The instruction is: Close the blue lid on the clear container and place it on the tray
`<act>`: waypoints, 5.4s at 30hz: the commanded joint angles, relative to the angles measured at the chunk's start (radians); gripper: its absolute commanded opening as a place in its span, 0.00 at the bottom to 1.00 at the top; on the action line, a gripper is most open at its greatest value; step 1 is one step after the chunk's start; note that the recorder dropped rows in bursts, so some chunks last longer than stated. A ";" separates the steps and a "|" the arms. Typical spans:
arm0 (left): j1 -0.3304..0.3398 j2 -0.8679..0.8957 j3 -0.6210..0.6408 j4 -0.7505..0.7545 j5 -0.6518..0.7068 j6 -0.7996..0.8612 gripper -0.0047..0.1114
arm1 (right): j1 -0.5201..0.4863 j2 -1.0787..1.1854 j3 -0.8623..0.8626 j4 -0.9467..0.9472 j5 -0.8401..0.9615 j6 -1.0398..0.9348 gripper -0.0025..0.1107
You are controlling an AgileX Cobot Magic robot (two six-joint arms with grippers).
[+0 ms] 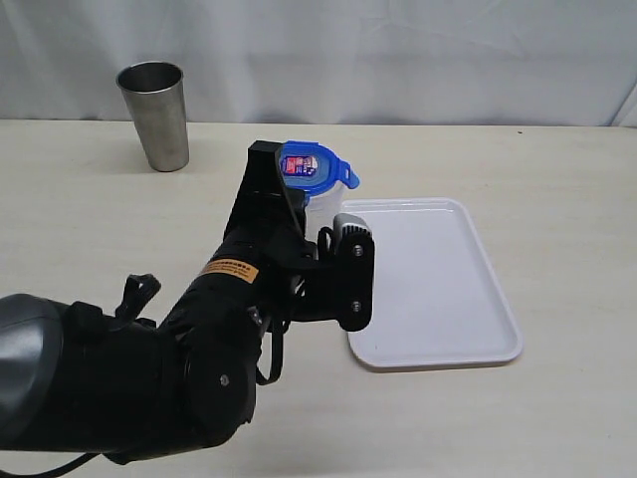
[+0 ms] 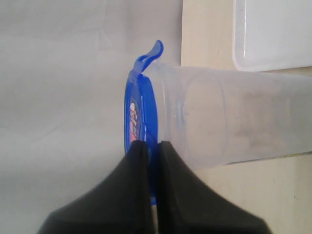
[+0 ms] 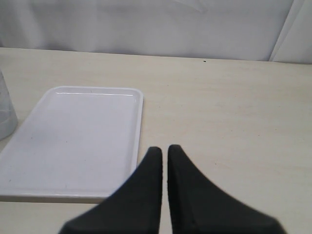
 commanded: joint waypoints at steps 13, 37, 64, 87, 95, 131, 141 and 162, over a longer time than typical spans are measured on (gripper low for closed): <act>0.000 -0.001 0.003 -0.034 -0.020 0.028 0.33 | 0.000 -0.005 0.003 0.006 -0.003 0.000 0.06; -0.023 -0.005 0.003 -0.103 -0.096 -0.181 0.57 | 0.000 -0.005 0.003 0.006 -0.003 0.000 0.06; -0.035 -0.235 0.175 -0.144 -0.013 -0.532 0.57 | 0.000 -0.005 0.003 0.006 -0.003 0.000 0.06; 0.676 -0.294 0.299 1.352 0.306 -2.046 0.04 | 0.000 -0.005 0.003 0.006 -0.003 0.000 0.06; 0.998 -0.203 0.211 2.106 -0.131 -2.510 0.04 | 0.000 -0.005 0.003 0.006 -0.003 0.000 0.06; 0.977 0.220 -0.176 2.154 -0.156 -2.509 0.04 | 0.000 0.157 -0.032 0.318 -0.484 0.096 0.06; 0.977 0.269 -0.218 2.263 -0.163 -2.599 0.04 | 0.454 0.940 -0.323 0.031 -0.608 0.136 0.06; 0.982 0.269 -0.218 2.387 -0.181 -2.638 0.04 | 0.393 1.519 -0.643 -0.068 -0.671 0.134 0.06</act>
